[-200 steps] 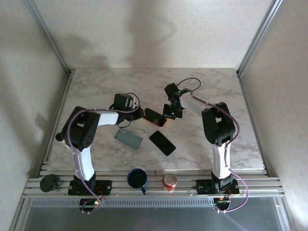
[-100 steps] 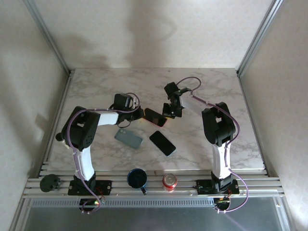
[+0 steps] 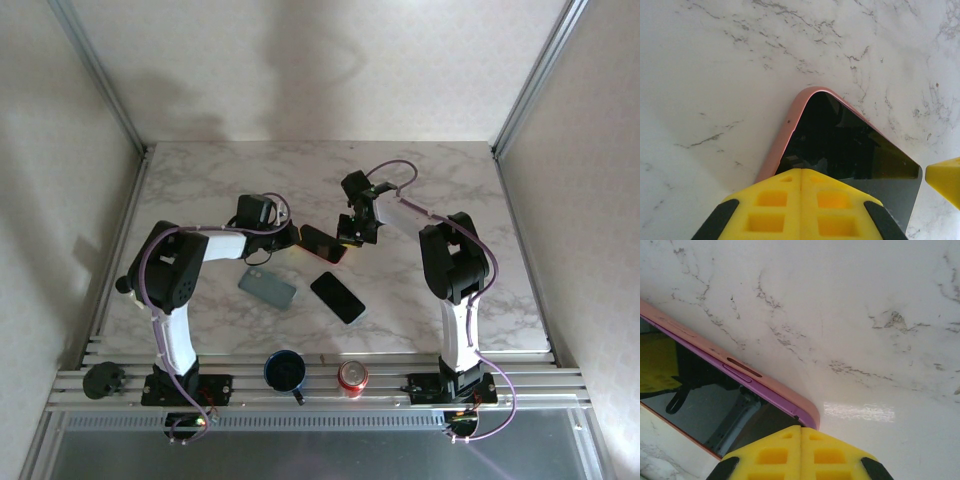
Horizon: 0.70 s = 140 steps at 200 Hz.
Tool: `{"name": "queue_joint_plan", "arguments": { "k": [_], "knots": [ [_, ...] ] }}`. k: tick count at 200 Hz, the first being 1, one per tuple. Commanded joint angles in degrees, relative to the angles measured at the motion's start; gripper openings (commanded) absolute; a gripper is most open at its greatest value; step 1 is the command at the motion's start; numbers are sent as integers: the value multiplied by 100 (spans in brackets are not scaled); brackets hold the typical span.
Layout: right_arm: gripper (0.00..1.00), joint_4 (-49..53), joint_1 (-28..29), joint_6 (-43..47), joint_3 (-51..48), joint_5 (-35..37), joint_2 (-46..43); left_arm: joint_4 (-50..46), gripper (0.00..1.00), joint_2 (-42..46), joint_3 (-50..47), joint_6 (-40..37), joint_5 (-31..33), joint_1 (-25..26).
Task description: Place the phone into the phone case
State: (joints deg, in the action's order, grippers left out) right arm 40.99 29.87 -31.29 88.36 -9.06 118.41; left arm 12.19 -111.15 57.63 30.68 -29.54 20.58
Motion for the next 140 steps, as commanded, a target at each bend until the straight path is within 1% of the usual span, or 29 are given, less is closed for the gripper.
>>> {"name": "queue_joint_plan", "arguments": {
  "k": [1, 84, 140],
  "knots": [
    [0, 110, -20, -56, -28, 23, 238, -58, 3, 15, -76, 52, 45, 69],
    [0, -165, 44, -272, -764, 37, 389, 30, 3, -20, -111, 88, 1, 74],
    [0, 43, 186, -256, -1032, 140, 497, 176, 3, -63, -179, 103, -8, 78]
  ]
}}
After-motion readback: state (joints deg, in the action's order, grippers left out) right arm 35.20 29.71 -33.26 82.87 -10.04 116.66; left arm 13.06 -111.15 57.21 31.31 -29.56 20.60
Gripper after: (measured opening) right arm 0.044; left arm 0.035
